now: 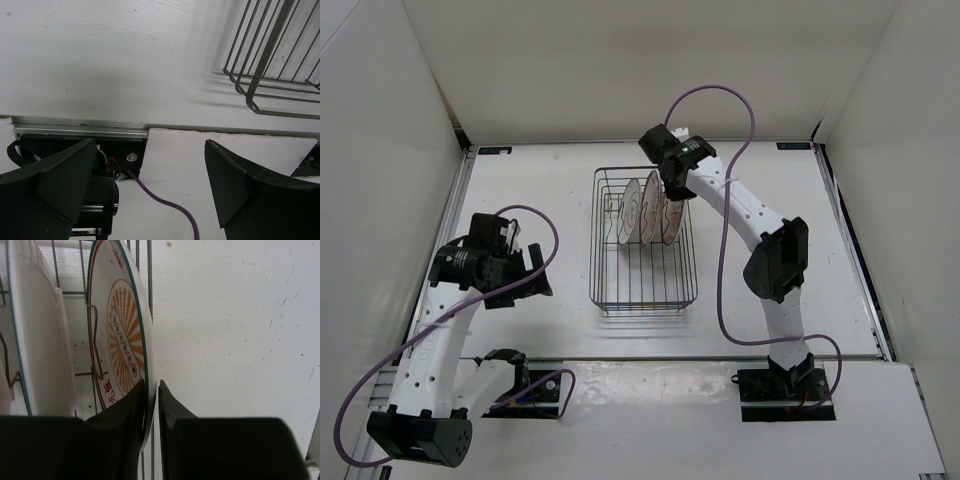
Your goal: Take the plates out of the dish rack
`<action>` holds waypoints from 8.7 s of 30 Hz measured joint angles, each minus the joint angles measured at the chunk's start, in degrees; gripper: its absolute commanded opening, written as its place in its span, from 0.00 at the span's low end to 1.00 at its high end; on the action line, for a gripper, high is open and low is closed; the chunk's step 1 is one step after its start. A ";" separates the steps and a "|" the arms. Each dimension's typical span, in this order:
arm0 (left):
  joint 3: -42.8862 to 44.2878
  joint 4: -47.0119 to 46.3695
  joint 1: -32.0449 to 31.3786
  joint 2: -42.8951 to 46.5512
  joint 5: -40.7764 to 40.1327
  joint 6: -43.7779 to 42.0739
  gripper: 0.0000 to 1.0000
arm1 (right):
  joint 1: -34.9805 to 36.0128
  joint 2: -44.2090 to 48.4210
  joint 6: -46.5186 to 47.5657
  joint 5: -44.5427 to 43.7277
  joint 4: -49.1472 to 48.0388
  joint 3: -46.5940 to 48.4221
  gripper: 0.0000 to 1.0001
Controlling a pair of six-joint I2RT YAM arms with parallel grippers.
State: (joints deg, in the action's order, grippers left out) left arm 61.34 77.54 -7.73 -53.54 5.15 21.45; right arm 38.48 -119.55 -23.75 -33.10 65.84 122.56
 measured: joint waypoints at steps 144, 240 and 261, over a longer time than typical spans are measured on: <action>-8.48 -0.74 -1.31 2.29 -3.23 -3.41 1.00 | 4.44 -9.09 -0.44 0.59 -2.80 8.92 0.00; -12.55 -1.38 -3.02 2.58 -3.08 -4.02 1.00 | -47.17 32.79 -20.76 44.24 -47.91 -72.96 0.90; -12.15 -1.46 -3.02 1.16 -1.25 -3.96 1.00 | -43.32 38.84 -20.72 39.95 -19.17 -48.00 0.72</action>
State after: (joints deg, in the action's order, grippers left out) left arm 49.19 76.07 -10.74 -52.38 3.90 17.50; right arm -4.84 -80.71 -44.47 6.85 46.68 74.56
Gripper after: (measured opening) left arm 0.996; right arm 0.737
